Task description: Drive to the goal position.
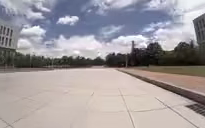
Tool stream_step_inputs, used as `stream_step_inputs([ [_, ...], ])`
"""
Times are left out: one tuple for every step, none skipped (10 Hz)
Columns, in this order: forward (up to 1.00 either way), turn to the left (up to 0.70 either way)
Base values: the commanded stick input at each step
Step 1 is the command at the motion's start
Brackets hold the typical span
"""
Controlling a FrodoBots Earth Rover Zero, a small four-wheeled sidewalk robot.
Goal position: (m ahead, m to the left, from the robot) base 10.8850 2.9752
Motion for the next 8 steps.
stream_step_inputs([
  [0.7,0.0],
  [0.7,0.0],
  [0.7,0.0],
  [0.7,0.0],
  [0.7,0.0],
  [0.7,0.0],
  [0.7,0.0],
  [0.7,0.02],
])
